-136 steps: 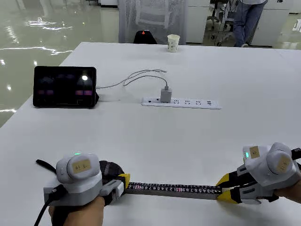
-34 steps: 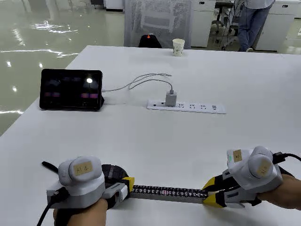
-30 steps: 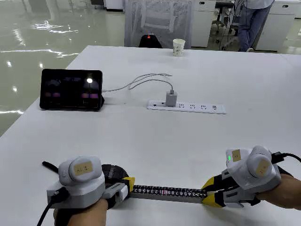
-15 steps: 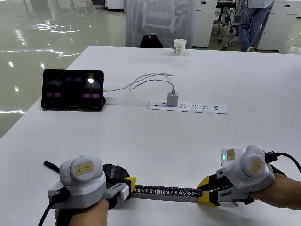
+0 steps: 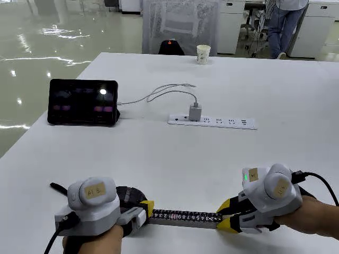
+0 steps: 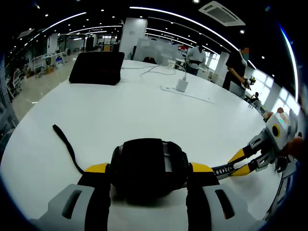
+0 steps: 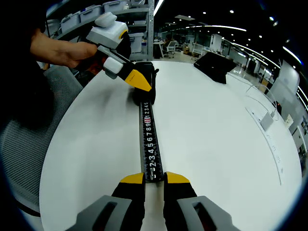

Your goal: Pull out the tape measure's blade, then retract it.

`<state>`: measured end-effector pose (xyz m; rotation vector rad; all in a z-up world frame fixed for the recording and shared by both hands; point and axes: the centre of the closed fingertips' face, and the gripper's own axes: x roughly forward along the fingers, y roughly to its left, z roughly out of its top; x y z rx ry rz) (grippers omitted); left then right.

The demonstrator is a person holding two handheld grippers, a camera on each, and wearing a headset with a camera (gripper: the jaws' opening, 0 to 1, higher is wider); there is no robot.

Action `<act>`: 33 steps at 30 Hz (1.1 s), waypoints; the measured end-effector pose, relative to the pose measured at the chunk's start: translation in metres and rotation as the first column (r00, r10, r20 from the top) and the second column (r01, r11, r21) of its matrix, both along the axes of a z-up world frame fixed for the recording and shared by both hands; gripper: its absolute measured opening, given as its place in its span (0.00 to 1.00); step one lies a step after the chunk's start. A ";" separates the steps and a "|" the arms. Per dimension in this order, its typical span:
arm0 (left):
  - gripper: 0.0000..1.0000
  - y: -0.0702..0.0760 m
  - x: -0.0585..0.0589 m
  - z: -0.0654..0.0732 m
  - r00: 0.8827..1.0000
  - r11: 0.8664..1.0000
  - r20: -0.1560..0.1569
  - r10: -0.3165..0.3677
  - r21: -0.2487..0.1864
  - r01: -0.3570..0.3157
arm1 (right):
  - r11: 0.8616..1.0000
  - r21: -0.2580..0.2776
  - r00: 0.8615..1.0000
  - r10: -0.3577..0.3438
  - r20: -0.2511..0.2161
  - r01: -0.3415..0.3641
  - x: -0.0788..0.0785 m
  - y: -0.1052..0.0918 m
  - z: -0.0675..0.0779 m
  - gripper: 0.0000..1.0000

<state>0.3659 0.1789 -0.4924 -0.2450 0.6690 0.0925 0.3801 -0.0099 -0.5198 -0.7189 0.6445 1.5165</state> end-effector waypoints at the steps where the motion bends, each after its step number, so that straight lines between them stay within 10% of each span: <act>1: 0.59 0.000 0.000 0.000 1.000 1.000 0.000 0.000 0.000 0.000 | 1.000 0.001 1.000 0.000 0.000 0.000 0.000 0.001 0.000 0.10; 33: 0.59 0.001 0.000 0.000 1.000 1.000 0.002 0.004 -0.010 -0.004 | 1.000 0.027 1.000 0.011 -0.010 -0.010 -0.006 0.039 0.000 0.11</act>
